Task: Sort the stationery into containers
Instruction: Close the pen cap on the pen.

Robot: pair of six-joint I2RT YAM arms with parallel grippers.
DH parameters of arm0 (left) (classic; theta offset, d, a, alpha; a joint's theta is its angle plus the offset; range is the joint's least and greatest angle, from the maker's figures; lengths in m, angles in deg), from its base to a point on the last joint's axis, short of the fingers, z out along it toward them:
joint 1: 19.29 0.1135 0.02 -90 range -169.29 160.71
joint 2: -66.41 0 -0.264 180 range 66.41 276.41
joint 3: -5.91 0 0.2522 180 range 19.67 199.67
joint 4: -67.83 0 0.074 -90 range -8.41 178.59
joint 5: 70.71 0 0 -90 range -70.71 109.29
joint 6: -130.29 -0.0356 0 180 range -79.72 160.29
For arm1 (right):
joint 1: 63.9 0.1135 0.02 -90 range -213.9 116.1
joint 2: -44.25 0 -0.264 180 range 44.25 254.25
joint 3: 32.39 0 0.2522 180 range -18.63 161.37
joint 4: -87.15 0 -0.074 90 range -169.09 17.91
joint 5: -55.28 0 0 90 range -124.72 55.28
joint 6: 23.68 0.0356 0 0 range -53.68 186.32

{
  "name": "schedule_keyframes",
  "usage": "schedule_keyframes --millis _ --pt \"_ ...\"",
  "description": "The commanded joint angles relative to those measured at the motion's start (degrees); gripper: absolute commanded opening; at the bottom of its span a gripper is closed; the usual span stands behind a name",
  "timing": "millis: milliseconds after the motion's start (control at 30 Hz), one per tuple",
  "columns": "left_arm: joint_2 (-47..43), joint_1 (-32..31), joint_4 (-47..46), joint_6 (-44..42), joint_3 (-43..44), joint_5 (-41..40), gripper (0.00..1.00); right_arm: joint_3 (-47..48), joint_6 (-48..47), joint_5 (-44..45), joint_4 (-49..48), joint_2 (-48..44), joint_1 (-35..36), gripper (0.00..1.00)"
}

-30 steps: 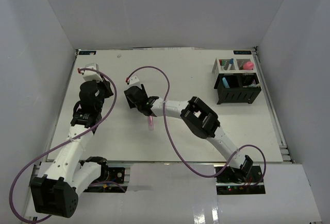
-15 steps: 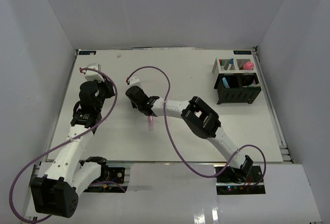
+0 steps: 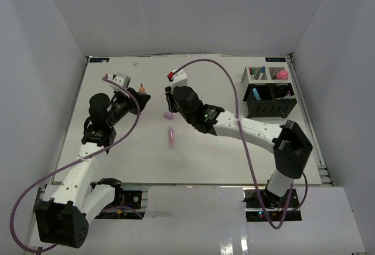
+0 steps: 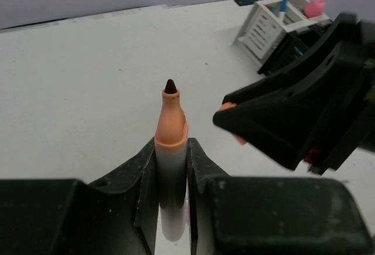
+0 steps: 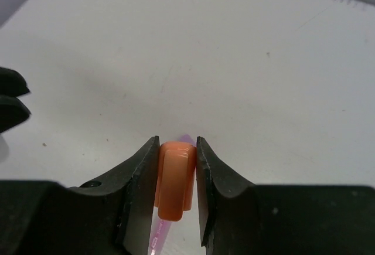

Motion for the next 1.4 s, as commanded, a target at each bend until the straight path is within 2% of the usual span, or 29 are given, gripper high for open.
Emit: schedule_keyframes --millis 0,100,233,333,533,667,800,1100,1367 --pt "-0.94 -1.66 -3.93 -1.38 -0.24 12.35 0.21 -5.19 -2.40 3.43 -3.84 -8.98 -0.99 0.08" --pt "0.28 -7.61 -4.37 -1.73 0.64 12.97 0.21 -8.10 -4.24 4.84 -4.63 -14.53 -1.26 0.08" --pt "3.01 -15.26 -4.19 -3.22 2.74 9.90 0.21 -7.41 -6.96 6.33 -6.47 -18.42 -1.61 0.08" --pt "5.03 -17.21 -4.45 -2.96 3.80 8.84 0.21 -6.70 -7.76 8.45 -8.32 -19.83 -1.87 0.08" --pt "8.02 -18.63 -9.81 -0.42 2.84 4.54 0.21 -8.19 -6.63 8.36 -17.09 -22.03 -1.96 0.08" --pt "7.24 -18.63 -14.47 1.69 -0.93 2.52 0.20 -8.63 -3.81 5.73 -20.62 -20.98 -1.87 0.08" --pt "6.36 -18.54 -15.26 2.05 -2.17 0.14 0.20 -9.60 -1.70 3.97 -23.61 -19.39 -1.61 0.08" --pt "7.06 -18.63 -15.88 3.28 -2.08 1.90 0.20 -13.37 -1.88 0.90 -35.38 -16.49 -1.08 0.08" --pt "7.15 -18.63 -15.71 3.36 -2.00 2.16 0.19 -15.05 -2.93 -0.42 -40.93 -14.82 -0.47 0.08"
